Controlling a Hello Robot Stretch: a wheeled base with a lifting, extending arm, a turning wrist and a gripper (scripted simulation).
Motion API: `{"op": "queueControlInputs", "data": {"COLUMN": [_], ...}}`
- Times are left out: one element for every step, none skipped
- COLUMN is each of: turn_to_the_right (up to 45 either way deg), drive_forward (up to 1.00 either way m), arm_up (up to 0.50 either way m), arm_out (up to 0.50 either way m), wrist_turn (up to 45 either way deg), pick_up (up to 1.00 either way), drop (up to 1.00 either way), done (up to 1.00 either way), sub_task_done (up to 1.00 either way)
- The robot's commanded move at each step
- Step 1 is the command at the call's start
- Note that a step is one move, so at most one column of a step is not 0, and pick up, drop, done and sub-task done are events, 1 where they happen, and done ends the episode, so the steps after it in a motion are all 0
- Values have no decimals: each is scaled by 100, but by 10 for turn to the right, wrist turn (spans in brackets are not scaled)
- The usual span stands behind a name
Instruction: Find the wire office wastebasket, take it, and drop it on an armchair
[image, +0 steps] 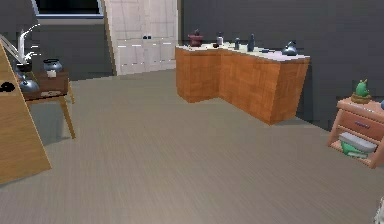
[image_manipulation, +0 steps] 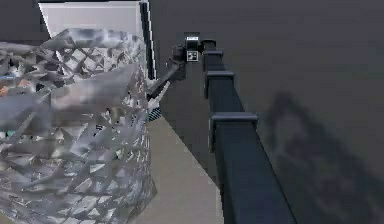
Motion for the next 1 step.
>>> {"op": "queueControlInputs", "data": {"turn_to_the_right": [0], "drive_forward": [0], "arm_up": [0], "arm_out": [-48], "wrist_turn": [0], "pick_up": [0], "drop": [0], "done": [0], "sub_task_done": [0]}}
